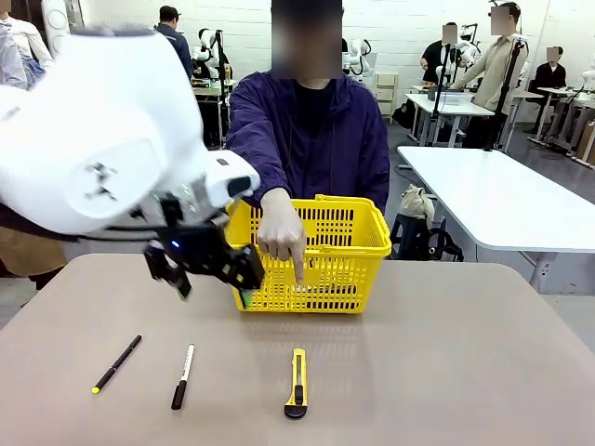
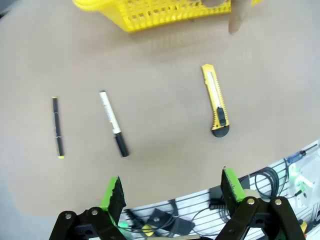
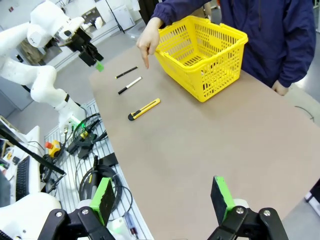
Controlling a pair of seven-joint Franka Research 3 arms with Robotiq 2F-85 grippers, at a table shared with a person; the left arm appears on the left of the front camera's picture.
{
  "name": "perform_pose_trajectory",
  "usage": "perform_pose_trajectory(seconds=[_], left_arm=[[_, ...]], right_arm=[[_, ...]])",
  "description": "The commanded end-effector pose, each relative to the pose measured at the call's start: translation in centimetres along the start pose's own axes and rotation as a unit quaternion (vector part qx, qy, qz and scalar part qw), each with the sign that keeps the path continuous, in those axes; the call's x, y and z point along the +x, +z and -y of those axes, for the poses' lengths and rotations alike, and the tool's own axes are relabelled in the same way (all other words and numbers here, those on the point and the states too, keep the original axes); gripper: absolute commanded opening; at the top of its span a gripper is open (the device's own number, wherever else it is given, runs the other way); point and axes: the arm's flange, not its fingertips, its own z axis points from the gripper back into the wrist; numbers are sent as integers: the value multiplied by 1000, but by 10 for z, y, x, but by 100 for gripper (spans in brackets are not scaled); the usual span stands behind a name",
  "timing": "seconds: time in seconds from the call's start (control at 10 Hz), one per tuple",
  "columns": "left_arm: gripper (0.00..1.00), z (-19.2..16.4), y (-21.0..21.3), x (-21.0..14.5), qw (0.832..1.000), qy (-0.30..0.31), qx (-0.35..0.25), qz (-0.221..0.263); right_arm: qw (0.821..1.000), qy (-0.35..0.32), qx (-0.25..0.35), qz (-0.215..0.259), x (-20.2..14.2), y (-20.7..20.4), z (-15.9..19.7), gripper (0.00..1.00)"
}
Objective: Place the items the person wants into the basket.
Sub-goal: Pick up the item the person points to and place it in the Market Basket.
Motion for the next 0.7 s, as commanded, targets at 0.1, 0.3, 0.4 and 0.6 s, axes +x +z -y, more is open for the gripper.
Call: perform_pose_trajectory(seconds=[0.1,0.3,0.4,0.6], left_arm=[[100,62,-67,16,994,74,60,-55],[100,105,-98,17,991,85,74,-74],[100,116,-105,18,991,80,70,-75],[100,125,-119,21,990,89,69,-88]], right_arm=[[1000,7,4,14,1,1,1,100],[1000,7,4,14,1,1,1,100],[1000,7,4,14,1,1,1,100],[1000,7,4,14,1,1,1,100]])
